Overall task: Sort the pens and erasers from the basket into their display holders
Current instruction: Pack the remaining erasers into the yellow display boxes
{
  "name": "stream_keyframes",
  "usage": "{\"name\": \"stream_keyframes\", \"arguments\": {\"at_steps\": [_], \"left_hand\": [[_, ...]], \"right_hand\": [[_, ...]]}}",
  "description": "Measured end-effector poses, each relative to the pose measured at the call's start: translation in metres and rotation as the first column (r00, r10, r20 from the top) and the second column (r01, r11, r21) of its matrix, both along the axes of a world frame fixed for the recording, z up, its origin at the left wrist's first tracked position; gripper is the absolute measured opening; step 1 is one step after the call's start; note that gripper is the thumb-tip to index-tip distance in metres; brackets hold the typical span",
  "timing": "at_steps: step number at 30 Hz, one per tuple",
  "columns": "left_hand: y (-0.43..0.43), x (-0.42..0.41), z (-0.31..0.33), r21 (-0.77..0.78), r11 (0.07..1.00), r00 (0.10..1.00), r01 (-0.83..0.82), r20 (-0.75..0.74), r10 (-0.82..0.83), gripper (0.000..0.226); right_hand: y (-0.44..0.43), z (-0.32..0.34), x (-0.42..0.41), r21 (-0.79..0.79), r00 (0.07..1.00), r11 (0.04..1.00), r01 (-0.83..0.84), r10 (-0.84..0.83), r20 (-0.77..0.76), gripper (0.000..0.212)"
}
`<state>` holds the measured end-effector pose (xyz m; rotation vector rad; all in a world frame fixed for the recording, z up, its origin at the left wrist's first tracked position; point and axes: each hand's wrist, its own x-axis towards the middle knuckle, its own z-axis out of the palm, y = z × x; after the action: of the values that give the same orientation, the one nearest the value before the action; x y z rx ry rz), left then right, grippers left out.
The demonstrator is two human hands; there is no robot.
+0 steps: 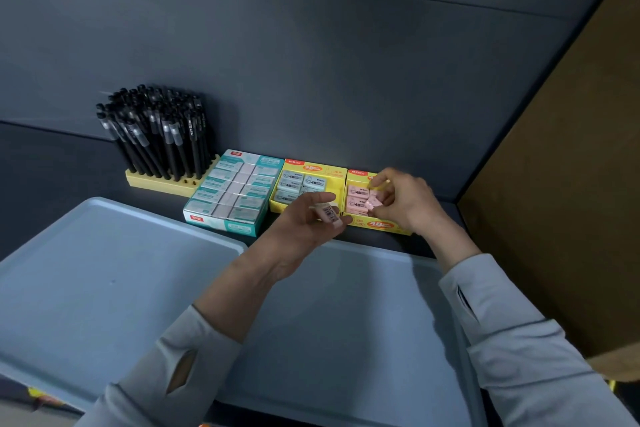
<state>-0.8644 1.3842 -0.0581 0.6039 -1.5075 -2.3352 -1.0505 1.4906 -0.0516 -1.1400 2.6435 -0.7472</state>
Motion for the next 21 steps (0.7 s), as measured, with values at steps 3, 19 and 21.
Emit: {"name": "stream_keyframes", "arguments": {"at_steps": [3,19,21], "left_hand": [[0.000,0.000,-0.002,0.020,0.998,0.999,-0.053,0.002,0.053,0.040],[-0.004,-0.008,-0.005,-0.019,0.983,0.981,-0.183,0.063,0.184,0.006],[-0.006,-0.008,-0.007,-0.119,0.976,0.977,-0.180,0.093,0.192,0.007]], "right_hand": [[0.000,0.001,-0.003,0.030,1.000,1.000,0.005,-0.005,-0.004,0.038],[-0.012,0.013,0.004,0.117,0.976,0.969,-0.217,0.215,0.028,0.022],[-0.013,0.011,0.005,0.075,0.979,0.976,-0.206,0.205,0.021,0.022]]}}
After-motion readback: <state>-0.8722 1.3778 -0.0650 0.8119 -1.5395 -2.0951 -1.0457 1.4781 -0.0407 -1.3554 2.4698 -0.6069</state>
